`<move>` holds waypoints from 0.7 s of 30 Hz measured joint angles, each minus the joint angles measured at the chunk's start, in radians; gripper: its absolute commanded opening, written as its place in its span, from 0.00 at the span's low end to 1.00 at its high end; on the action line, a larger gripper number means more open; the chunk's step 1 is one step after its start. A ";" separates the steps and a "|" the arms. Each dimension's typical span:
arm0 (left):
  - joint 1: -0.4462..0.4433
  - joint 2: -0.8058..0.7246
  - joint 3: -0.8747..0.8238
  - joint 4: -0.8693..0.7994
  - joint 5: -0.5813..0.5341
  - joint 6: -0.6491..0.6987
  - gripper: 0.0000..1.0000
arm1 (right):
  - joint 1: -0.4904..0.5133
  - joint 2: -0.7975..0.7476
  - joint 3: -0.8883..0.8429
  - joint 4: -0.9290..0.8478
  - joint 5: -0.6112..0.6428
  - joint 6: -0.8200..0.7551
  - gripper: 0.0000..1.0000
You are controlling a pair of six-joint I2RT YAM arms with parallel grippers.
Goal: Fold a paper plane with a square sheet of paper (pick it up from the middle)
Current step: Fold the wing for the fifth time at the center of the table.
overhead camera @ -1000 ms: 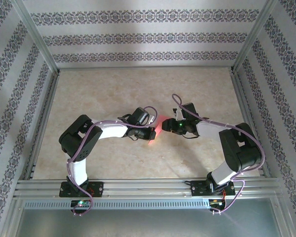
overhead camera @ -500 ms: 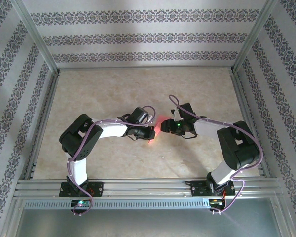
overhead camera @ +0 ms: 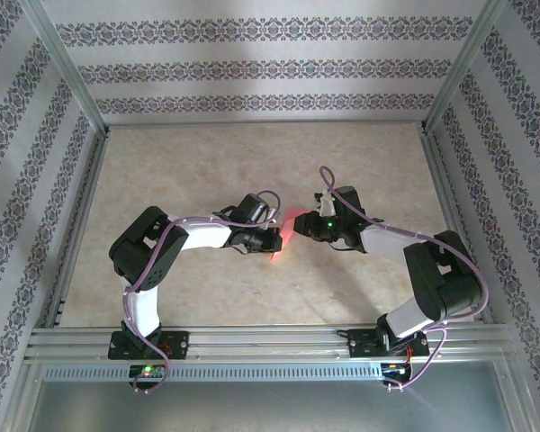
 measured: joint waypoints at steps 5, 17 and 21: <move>0.007 0.001 -0.003 0.006 0.003 -0.028 0.00 | 0.019 0.081 0.018 0.030 -0.021 0.039 0.18; 0.012 0.002 -0.009 0.020 0.011 -0.053 0.00 | 0.021 0.179 0.083 0.046 -0.050 0.043 0.17; 0.015 0.004 -0.009 0.021 0.018 -0.055 0.00 | 0.021 0.201 0.093 0.046 -0.050 0.043 0.17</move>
